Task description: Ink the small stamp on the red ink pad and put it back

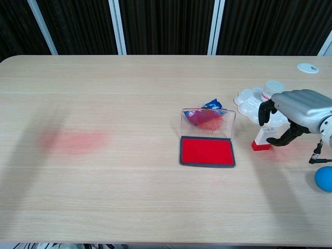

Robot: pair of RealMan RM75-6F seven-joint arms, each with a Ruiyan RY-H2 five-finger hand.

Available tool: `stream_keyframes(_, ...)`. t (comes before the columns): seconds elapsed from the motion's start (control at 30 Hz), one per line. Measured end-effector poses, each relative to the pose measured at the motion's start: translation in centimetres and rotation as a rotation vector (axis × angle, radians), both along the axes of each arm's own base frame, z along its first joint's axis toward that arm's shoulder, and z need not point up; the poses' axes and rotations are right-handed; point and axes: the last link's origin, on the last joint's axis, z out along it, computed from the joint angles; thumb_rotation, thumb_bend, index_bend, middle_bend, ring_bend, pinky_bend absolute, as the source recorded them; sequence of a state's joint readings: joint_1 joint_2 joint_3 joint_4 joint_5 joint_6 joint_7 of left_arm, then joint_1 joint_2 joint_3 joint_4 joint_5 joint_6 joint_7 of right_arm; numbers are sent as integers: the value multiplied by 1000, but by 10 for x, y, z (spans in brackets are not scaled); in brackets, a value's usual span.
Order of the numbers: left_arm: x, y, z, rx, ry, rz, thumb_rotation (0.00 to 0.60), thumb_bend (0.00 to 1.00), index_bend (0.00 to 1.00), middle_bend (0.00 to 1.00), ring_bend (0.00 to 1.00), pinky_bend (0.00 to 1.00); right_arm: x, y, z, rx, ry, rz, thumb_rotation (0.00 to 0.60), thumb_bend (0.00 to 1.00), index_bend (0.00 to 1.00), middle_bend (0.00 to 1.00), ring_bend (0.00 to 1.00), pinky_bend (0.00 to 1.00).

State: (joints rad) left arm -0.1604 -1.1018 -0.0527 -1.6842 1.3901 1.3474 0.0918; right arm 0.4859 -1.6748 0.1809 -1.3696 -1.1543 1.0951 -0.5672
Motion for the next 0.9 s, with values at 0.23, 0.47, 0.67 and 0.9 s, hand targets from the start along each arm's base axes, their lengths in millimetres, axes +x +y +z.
stream_keyframes(0.23,0,1,0,-2,-4,4,600,1,0,0,0,0,0,-1,-7,8,-2,-6,600,364,494,403,295,310)
stream_keyframes(0.47,-1,1,0,-4,-6,7,600,1,0,0,0,0,0,-2,-12,16,-4,-8,600,383,507,409,296,310)
stream_keyframes(0.67,-1,2,0,-6,-9,11,600,1,0,0,0,0,0,-3,-15,17,-5,-15,600,390,521,412,295,310)
stream_keyframes(0.9,-1,2,0,-9,-11,13,600,0,0,0,0,0,0,-3,-17,23,-7,-20,600,396,526,413,295,310)
